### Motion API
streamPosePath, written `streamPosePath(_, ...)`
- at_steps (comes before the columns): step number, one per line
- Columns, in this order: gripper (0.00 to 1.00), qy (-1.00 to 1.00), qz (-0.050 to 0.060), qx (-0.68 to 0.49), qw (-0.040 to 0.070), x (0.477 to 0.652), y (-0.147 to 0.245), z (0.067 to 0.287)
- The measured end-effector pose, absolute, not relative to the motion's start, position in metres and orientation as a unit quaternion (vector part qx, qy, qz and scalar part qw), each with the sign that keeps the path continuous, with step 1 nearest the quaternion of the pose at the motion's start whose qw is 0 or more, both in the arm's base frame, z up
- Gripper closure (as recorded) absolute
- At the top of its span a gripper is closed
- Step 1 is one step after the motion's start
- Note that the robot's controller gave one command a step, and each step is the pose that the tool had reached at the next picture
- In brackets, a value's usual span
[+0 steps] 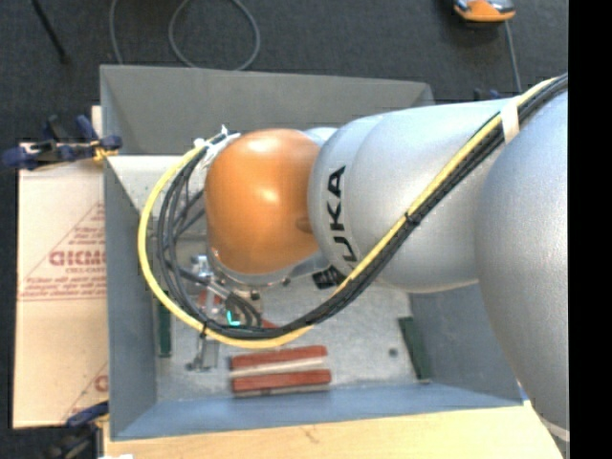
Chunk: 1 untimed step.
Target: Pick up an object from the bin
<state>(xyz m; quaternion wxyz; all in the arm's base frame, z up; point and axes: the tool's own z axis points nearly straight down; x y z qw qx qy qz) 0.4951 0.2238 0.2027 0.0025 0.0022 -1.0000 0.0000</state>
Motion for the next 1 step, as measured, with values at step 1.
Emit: streamPosePath(1, 0.0, -0.984, 0.001, 0.179, 0.001, 0.4722, 0.1408, 0.1396)
